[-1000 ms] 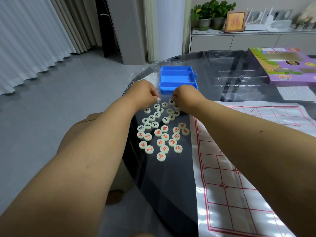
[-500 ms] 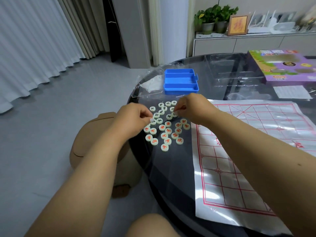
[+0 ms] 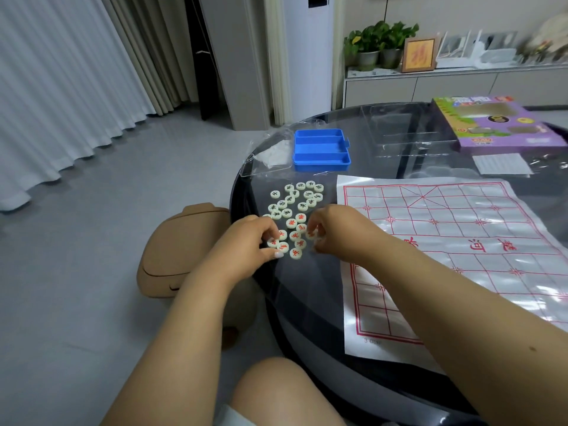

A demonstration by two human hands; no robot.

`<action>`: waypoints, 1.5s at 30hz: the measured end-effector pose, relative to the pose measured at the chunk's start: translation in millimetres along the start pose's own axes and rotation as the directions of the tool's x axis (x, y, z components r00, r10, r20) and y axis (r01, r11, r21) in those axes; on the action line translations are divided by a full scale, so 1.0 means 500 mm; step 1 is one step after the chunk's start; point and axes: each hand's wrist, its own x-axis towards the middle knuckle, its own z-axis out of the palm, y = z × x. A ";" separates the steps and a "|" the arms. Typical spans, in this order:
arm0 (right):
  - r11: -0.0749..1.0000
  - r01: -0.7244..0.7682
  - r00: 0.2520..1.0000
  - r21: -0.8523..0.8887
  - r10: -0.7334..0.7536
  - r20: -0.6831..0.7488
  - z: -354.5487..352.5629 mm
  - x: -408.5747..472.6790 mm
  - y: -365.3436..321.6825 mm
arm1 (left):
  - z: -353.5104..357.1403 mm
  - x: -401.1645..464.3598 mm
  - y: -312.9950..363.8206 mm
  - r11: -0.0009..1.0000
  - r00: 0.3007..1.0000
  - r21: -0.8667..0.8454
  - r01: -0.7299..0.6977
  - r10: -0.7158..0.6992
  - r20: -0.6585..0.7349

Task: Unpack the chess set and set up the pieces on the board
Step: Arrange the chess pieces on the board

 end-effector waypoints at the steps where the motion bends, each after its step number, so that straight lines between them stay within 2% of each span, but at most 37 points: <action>1: 1.000 -0.010 1.000 -0.009 0.010 0.010 0.001 0.001 -0.002 | 0.000 0.000 0.001 1.000 1.000 -0.001 -0.008 0.008 0.008; 10: 0.996 -0.047 0.995 -0.074 0.053 0.081 -0.003 0.010 -0.025 | 0.011 0.007 0.016 0.997 0.997 0.031 -0.066 0.065 0.041; 15: 0.981 -0.096 0.971 -0.171 0.130 0.202 -0.006 0.033 -0.037 | 0.012 0.008 0.016 0.993 0.992 0.028 -0.117 0.116 0.039; 20: 0.970 -0.083 0.981 -0.230 0.120 0.155 0.012 0.042 -0.039 | 0.015 0.009 0.014 0.989 0.989 0.034 -0.142 0.140 0.056; 25: 0.962 -0.006 0.996 -0.272 0.031 0.089 0.017 0.031 -0.033 | 0.020 0.007 0.009 0.988 0.990 0.078 -0.130 0.126 0.054; 28: 0.973 0.009 0.998 -0.231 0.006 0.064 0.008 0.029 -0.029 | 0.016 0.006 0.004 0.993 0.994 0.056 -0.106 0.104 0.027; 31: 0.994 0.015 1.000 -0.111 -0.016 -0.007 -0.020 0.007 -0.018 | -0.001 0.003 0.014 0.997 0.994 0.014 -0.082 0.083 -0.067; 34: 0.999 0.028 0.997 0.035 -0.025 -0.073 -0.057 -0.043 0.010 | -0.013 0.006 0.067 0.993 0.986 0.004 -0.120 0.119 -0.121; 38: 0.996 -0.032 0.995 0.081 0.039 -0.091 -0.082 -0.121 0.079 | 0.011 0.007 0.183 0.977 0.979 -0.054 -0.205 0.203 -0.033; 42: 0.989 -0.120 0.991 0.084 0.124 -0.040 -0.085 -0.198 0.145 | 0.065 -0.002 0.268 0.965 0.955 -0.043 -0.259 0.262 0.137; 45: 0.982 -0.178 0.984 0.063 0.178 0.008 -0.072 -0.241 0.178 | 0.100 -0.014 0.300 0.965 0.933 -0.019 -0.261 0.257 0.253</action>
